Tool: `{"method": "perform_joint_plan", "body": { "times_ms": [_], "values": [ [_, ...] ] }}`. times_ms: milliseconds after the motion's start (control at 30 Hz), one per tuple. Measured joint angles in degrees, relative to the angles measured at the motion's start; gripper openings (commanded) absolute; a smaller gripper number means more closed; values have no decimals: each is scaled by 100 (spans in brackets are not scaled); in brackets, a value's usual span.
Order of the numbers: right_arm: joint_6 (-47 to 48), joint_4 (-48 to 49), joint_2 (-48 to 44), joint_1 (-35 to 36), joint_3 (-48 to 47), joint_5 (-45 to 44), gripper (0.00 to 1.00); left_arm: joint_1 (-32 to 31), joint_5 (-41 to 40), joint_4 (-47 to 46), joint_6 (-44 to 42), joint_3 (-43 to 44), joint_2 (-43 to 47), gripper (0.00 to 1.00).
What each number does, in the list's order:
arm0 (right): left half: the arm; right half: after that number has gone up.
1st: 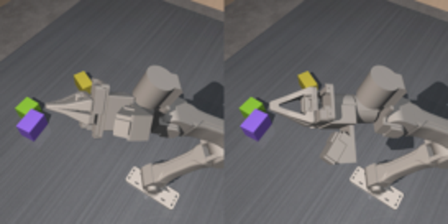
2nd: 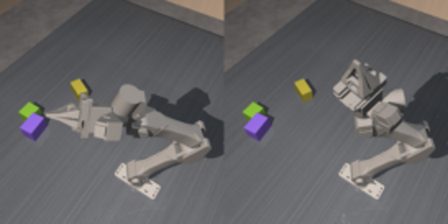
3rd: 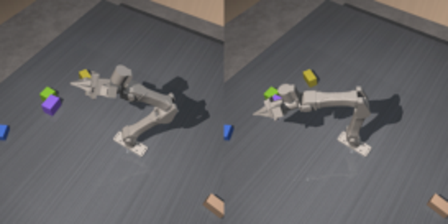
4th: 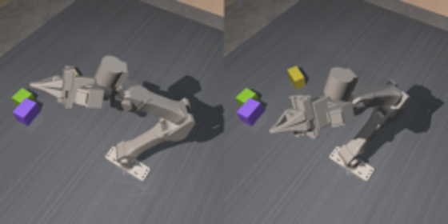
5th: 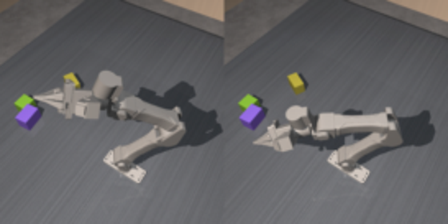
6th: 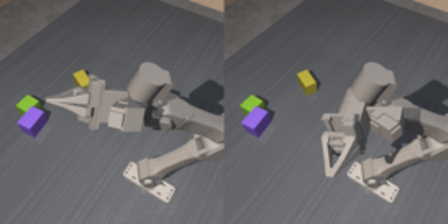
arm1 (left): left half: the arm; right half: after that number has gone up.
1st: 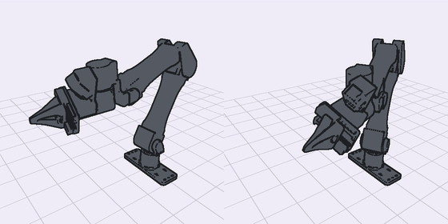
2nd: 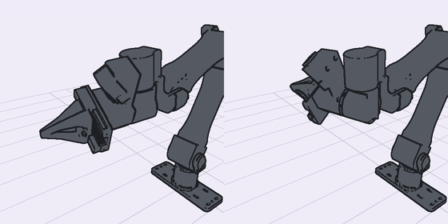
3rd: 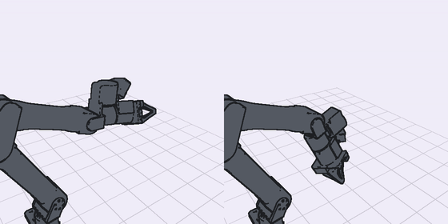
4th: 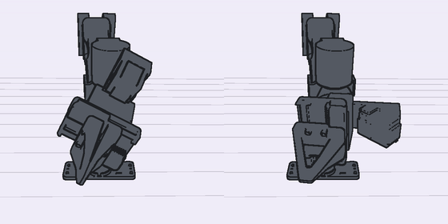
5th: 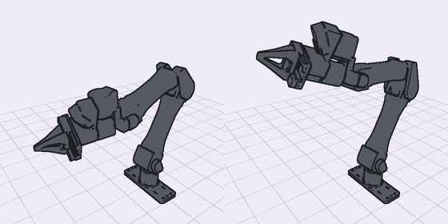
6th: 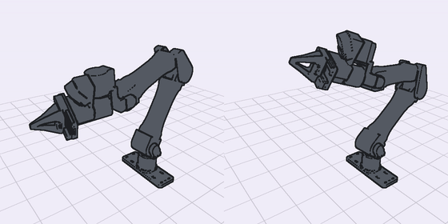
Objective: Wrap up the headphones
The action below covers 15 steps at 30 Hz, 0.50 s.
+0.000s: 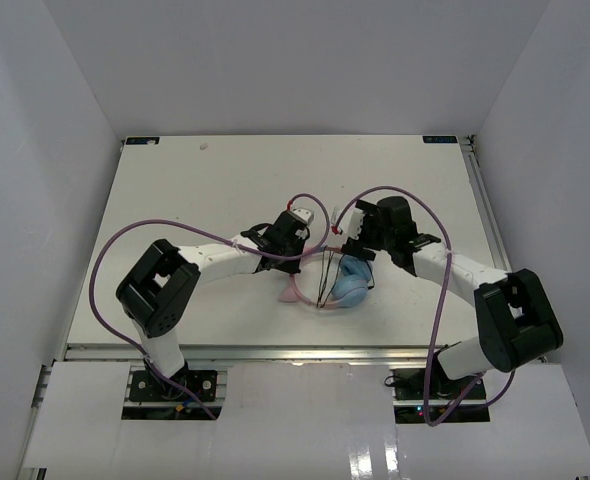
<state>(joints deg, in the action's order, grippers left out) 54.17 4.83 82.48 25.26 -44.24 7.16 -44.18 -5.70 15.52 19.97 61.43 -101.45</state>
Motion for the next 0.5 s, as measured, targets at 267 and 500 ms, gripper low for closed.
{"method": "perform_joint_plan", "body": {
  "times_ms": [267,500],
  "values": [
    [-176,-264,334,-249,-242,237,91,20,40,-4,-7,0,2,0],
    [-397,-614,805,-402,-644,330,97,61,121,-15,-1,0,2,0]
  ]
}}
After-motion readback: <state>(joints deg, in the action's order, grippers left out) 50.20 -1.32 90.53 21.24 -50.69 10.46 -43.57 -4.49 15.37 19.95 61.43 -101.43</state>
